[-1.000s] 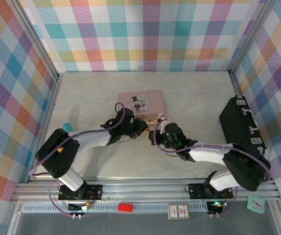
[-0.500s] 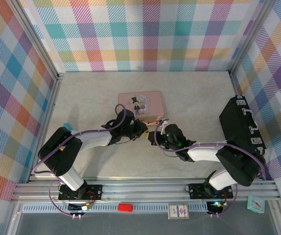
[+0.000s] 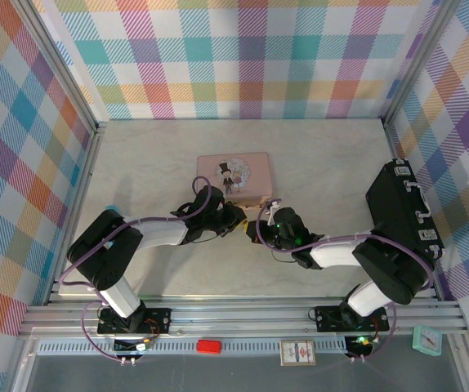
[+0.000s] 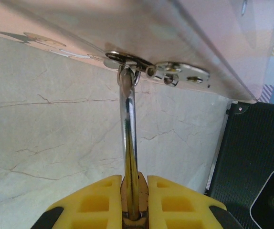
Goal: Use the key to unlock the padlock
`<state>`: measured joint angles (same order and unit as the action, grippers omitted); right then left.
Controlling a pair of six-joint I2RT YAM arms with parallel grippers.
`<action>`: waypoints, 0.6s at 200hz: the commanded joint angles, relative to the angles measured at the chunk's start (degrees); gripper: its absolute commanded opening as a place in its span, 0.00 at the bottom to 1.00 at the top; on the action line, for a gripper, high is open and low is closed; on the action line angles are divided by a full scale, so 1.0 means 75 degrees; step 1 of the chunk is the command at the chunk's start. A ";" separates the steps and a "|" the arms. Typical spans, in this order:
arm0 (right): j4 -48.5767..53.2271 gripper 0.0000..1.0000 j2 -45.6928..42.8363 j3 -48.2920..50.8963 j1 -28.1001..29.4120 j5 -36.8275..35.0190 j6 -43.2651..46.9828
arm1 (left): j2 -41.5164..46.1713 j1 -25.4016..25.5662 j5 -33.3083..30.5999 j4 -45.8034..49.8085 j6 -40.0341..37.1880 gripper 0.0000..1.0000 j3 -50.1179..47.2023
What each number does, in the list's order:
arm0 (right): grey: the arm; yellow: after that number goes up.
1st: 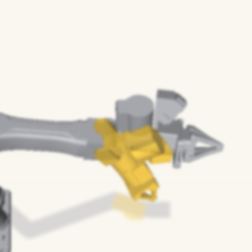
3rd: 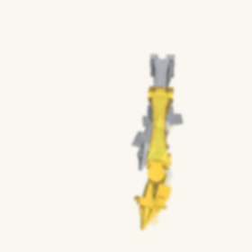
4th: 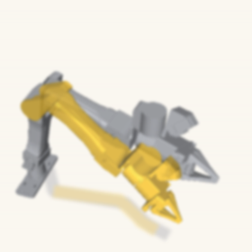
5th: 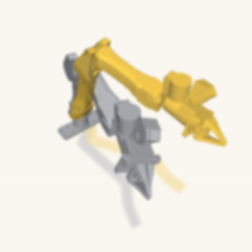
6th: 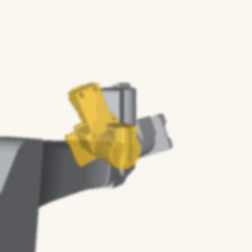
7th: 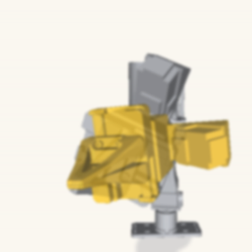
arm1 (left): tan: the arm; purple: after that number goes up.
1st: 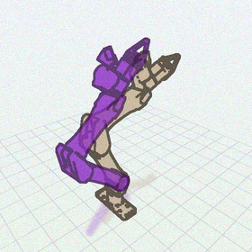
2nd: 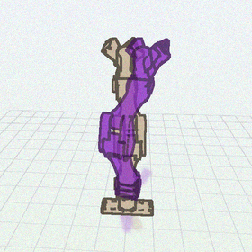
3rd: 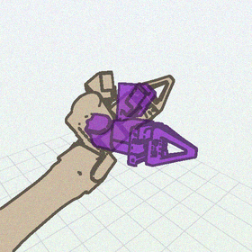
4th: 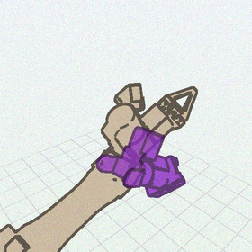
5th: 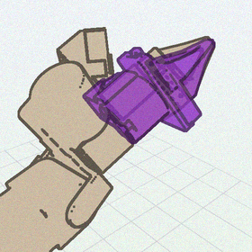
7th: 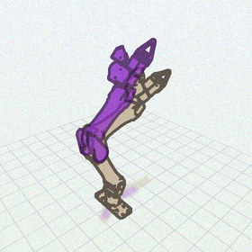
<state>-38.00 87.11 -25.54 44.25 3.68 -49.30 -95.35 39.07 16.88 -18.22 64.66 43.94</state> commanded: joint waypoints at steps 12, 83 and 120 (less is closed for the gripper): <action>0.0022 0.00 0.0174 0.0054 -0.0029 0.0037 -0.0276 | 0.0033 -0.0031 0.0046 -0.0961 0.0080 0.11 0.0000; 0.0121 0.00 0.0139 0.0077 -0.0029 0.0106 -0.0306 | 0.0268 -0.0030 -0.0188 -0.0580 -0.0079 0.24 -0.0093; 0.0177 0.00 0.0089 0.0133 -0.0008 0.0151 -0.0367 | 0.0327 -0.0030 -0.0247 -0.0548 -0.0134 0.30 -0.0085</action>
<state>-38.02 87.29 -25.54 44.25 3.77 -50.50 -95.42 39.07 16.36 -19.68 64.47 43.51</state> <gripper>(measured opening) 0.064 0.285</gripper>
